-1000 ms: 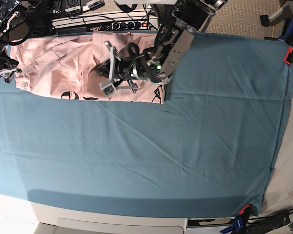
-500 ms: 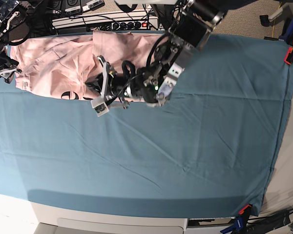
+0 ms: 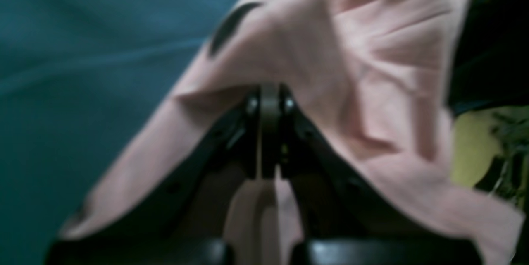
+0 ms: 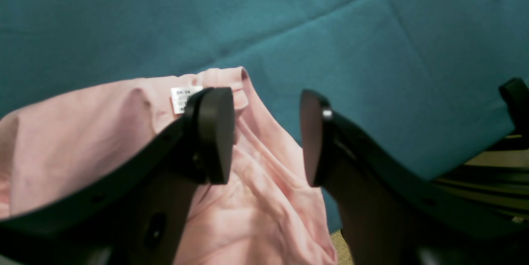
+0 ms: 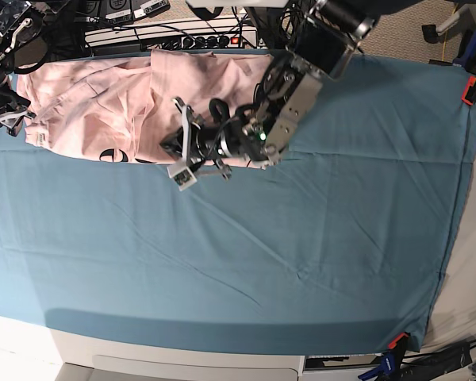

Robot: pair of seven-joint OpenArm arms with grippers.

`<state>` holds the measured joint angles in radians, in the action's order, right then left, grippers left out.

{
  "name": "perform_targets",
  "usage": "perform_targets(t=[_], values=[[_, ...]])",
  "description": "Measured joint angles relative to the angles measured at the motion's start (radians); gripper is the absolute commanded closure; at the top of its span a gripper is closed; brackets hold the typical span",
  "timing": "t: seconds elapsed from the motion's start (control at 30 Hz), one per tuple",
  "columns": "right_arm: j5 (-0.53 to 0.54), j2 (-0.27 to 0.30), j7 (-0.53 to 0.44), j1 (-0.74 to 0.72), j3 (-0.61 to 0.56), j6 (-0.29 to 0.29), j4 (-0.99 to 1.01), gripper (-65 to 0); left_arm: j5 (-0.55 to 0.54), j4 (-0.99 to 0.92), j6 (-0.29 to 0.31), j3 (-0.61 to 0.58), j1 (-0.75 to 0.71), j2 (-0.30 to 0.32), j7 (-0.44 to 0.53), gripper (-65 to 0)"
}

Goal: Fold the T-shirt properly
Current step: 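Open the left gripper and withdraw it away from the shirt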

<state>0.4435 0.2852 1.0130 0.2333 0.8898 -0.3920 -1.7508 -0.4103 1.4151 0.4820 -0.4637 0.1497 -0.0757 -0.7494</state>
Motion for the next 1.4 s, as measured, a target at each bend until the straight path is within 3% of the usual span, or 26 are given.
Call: perform_targets(t=[0.23,0.6,0.63,0.77,1.03,1.17,1.33,1.4], values=[[0.0,0.0,0.0,0.0,0.0,0.0,0.0,-26.4,0.055,-0.02,0.0,0.002,-0.002,-0.054,0.061,0.0],[0.0,0.0,-0.006,0.0,0.0,0.0,0.0,-26.4,0.177,-0.226,0.004,-0.001,0.082,-0.056,0.189,0.0],[0.0,0.0,-0.008,0.0,0.0,0.0,0.0,-26.4,0.187,-0.226,0.004,0.0,0.096,-0.056,0.176,0.0],[0.0,0.0,-0.009,0.0,0.0,0.0,0.0,-26.4,0.186,-0.217,-0.093,0.0,0.179,-0.056,0.037,0.0],[-0.008,0.0,-0.008,0.0,0.0,0.0,0.0,-26.4,0.178,-0.074,-0.093,-0.001,0.315,-0.052,-0.249,0.0],[-0.024,0.005,0.01,0.001,0.0,0.0,0.0,-26.4,0.167,-0.036,-0.089,-0.006,0.341,0.042,-0.345,0.0],[-0.023,0.066,0.014,0.002,0.0,0.0,0.001,-26.4,0.17,0.035,-0.09,0.017,0.33,0.262,-0.372,0.0],[-0.023,0.093,0.023,0.002,0.0,0.0,0.001,-26.5,0.108,0.07,-0.098,0.055,0.327,0.349,-0.38,0.0]])
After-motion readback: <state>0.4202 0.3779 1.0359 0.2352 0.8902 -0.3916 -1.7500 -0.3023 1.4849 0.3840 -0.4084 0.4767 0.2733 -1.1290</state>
